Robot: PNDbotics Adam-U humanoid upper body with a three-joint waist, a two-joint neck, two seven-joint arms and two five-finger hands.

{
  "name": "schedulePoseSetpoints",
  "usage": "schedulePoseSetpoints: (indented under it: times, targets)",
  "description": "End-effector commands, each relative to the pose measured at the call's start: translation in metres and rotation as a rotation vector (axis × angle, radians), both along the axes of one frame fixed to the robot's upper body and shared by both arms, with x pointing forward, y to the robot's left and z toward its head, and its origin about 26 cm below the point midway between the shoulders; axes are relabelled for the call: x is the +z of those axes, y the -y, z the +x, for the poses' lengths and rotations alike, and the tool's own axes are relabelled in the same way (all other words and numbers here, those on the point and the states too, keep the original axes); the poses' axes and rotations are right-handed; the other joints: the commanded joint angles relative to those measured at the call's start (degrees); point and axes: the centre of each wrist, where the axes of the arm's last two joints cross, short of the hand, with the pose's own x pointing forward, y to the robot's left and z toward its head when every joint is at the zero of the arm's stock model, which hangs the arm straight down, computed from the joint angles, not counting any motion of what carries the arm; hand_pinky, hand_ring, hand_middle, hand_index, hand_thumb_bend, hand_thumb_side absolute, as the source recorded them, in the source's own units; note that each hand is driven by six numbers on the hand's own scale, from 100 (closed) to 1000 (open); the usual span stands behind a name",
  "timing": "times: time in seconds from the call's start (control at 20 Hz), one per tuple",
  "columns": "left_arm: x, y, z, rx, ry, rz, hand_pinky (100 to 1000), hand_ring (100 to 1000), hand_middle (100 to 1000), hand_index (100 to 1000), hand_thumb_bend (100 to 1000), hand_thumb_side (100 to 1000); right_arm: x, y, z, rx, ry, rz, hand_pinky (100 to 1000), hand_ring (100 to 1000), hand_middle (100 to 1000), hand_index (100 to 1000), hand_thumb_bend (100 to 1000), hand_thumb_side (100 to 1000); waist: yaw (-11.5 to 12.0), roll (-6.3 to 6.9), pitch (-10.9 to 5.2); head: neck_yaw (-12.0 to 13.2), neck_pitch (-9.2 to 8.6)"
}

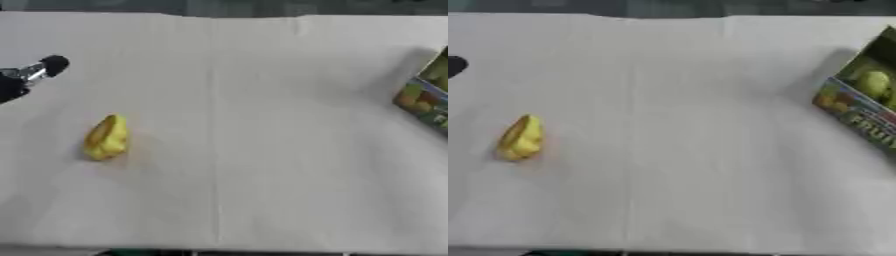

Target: Pick up the objects with one hand, pass them to the other hand, and then place them into the box on the other side of the table.

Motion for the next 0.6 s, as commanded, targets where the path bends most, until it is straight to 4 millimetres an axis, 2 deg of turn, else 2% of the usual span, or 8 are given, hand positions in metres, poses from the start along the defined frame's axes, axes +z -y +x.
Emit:
schedulePoseSetpoints:
  times: [0.05,0.35,0.6]
  targets:
    - [0.0133,-0.0037,-0.0035,-0.029,-0.095,0.06,694,675,621,758,940,457,0.0211,-0.0005,-0.007,0.015,0.054,-0.03,818,983,781,957,100,492,0.12,0.87,-1.22,0.54,0.27]
    - [0.0163,-0.0033,-0.0051,-0.026,-0.332,0.151,736,711,651,779,956,441,0.0225,-0.0044,-0.0071,0.024,0.051,-0.04,817,980,780,954,100,480,0.07,1.13,-1.34,1.03,-0.01]
    - [0.0073,-0.0015,-0.0076,0.003,-0.482,0.207,766,737,675,795,993,425,0.0205,-0.0046,-0.0063,0.025,0.04,-0.036,816,977,776,952,100,481,0.04,1.45,-1.27,1.42,-0.28]
